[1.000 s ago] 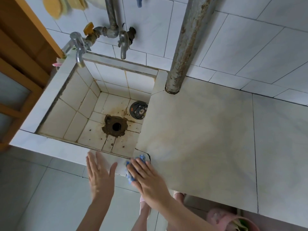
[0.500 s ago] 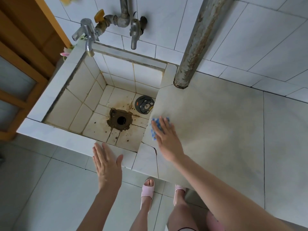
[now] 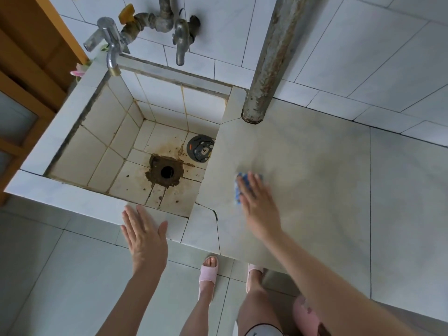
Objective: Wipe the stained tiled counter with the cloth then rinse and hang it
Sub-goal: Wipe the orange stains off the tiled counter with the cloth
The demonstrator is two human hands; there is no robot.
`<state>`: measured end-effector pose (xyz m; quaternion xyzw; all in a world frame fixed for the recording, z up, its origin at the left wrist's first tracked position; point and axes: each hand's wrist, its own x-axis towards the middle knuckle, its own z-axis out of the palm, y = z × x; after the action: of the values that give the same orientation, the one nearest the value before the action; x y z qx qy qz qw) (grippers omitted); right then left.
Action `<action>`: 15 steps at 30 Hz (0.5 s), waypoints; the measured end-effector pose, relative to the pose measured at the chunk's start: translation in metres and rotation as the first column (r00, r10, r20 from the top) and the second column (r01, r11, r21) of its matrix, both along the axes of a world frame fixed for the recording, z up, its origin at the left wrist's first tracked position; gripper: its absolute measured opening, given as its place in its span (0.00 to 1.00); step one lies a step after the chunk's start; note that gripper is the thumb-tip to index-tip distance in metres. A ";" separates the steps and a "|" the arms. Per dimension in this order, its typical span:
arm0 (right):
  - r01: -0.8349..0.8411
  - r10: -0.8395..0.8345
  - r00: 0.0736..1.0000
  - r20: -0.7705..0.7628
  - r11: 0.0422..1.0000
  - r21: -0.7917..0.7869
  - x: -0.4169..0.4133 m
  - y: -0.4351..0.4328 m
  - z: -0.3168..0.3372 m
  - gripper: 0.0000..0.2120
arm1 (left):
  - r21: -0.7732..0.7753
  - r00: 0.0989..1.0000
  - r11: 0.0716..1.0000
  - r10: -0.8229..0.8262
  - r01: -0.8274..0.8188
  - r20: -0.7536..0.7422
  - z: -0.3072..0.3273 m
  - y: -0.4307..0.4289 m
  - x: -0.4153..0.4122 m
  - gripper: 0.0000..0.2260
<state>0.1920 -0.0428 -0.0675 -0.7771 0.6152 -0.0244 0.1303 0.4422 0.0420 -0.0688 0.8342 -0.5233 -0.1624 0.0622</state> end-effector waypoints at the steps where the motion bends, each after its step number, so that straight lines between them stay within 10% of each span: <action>1: 0.057 -0.057 0.998 0.011 0.998 0.011 -0.009 -0.015 -0.001 0.27 | 0.004 1.000 1.000 0.001 -0.001 -0.007 0.001 0.000 -0.001 0.32; 6: 0.140 -0.141 0.990 0.029 0.990 0.019 -0.002 -0.027 -0.003 0.27 | -0.014 1.000 1.000 0.008 -0.008 -0.027 0.005 -0.001 -0.005 0.30; 15: -0.244 0.248 0.959 0.134 0.969 -0.049 0.060 0.108 0.002 0.22 | 0.008 0.974 0.996 0.091 -0.092 -0.208 0.020 -0.004 -0.030 0.38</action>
<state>0.2518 0.0656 -0.0657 -0.8459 0.5029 -0.0720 0.1622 0.4120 0.0384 -0.0489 0.8357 -0.4751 -0.2455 0.1248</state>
